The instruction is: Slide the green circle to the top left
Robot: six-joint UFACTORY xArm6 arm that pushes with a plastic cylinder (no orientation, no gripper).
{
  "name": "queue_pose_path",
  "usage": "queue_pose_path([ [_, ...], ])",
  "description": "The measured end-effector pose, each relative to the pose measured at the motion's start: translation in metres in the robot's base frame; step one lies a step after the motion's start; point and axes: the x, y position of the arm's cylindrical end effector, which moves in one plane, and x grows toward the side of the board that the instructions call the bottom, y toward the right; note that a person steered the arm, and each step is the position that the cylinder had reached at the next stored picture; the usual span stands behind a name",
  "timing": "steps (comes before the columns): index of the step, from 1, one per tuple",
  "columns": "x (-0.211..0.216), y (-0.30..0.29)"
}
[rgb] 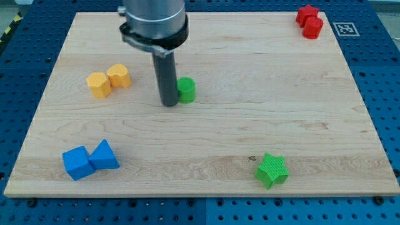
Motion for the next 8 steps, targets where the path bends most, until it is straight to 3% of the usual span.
queue_pose_path([
  [3, 0.002, 0.052],
  [5, -0.045, 0.068],
  [6, -0.048, 0.088],
  [8, -0.093, 0.053],
])
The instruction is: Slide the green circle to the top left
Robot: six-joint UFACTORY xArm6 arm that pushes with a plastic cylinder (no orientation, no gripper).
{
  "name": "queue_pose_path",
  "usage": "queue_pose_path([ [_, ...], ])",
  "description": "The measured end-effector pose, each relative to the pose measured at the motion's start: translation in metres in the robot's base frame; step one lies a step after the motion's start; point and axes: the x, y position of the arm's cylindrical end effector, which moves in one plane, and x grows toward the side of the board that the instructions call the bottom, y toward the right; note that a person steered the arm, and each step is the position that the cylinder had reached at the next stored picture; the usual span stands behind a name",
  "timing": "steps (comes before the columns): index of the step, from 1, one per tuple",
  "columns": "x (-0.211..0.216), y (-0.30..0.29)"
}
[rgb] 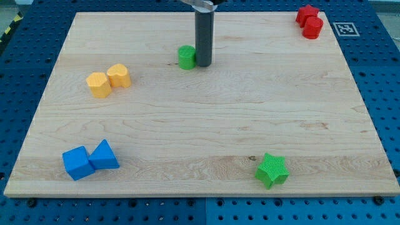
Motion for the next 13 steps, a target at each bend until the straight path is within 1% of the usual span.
queue_pose_path([
  [2, 0.004, -0.028],
  [3, 0.029, -0.029],
  [4, 0.015, -0.047],
  [5, -0.027, -0.059],
  [7, -0.065, -0.069],
  [8, -0.074, -0.093],
  [9, -0.075, -0.122],
  [10, -0.075, -0.137],
  [13, -0.095, -0.187],
])
